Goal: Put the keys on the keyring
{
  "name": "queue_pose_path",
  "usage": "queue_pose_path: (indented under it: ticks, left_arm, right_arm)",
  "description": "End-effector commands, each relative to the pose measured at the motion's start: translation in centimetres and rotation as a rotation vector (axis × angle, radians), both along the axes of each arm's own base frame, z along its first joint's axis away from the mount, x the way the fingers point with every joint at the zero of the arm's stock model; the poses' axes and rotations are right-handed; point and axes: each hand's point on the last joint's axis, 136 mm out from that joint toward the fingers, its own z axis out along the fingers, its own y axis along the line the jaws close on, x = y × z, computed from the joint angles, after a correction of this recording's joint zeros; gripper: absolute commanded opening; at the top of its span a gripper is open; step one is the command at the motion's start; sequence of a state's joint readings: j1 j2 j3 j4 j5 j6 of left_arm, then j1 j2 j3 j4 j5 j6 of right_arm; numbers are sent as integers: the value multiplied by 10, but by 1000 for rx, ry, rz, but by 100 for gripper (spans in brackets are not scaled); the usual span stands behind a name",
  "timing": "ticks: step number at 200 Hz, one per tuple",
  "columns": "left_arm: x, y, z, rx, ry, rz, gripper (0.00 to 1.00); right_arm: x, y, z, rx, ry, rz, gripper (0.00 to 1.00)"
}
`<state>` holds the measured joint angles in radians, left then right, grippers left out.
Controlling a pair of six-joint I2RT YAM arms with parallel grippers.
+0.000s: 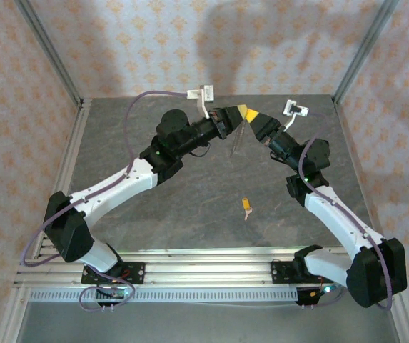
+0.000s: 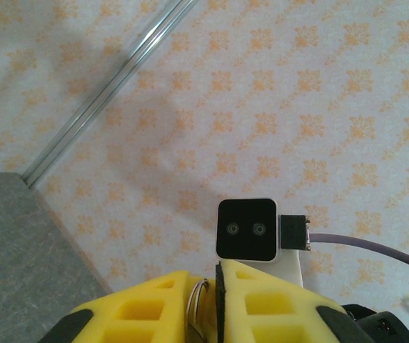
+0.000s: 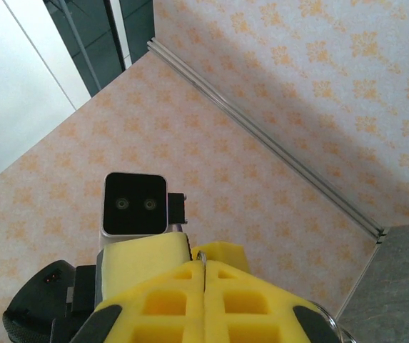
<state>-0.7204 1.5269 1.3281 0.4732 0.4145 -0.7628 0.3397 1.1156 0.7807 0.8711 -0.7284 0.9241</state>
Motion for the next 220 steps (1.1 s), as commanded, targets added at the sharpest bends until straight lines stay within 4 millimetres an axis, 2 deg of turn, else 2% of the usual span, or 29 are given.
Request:
queue_pose_path:
  ticks: [1,30,47,64,85,139,175,220]
  left_arm:
    - [-11,-1,27,-50,-68,-29,13]
    - [-11,0,27,-42,-68,-19,0]
    - [-11,2,27,-21,-75,-11,0]
    - [-14,4,28,19,-94,-5,0]
    - [-18,7,31,68,-127,-16,0]
    - [-26,9,38,151,-196,-110,0]
    - [-30,6,41,179,-238,-181,0]
    - [-34,-2,39,197,-248,-248,0]
  right_arm:
    - [-13,1,24,20,-90,24,0]
    - [-14,2,21,3,-85,21,0]
    - [-15,2,19,-44,-85,5,0]
    - [-20,-2,18,-112,-89,-29,16]
    - [-26,-8,20,-175,-99,-50,25]
    - [-26,-21,19,-214,-98,-34,29]
    - [-32,-15,21,-230,-128,37,37]
    - [-38,-9,29,-218,-163,100,38]
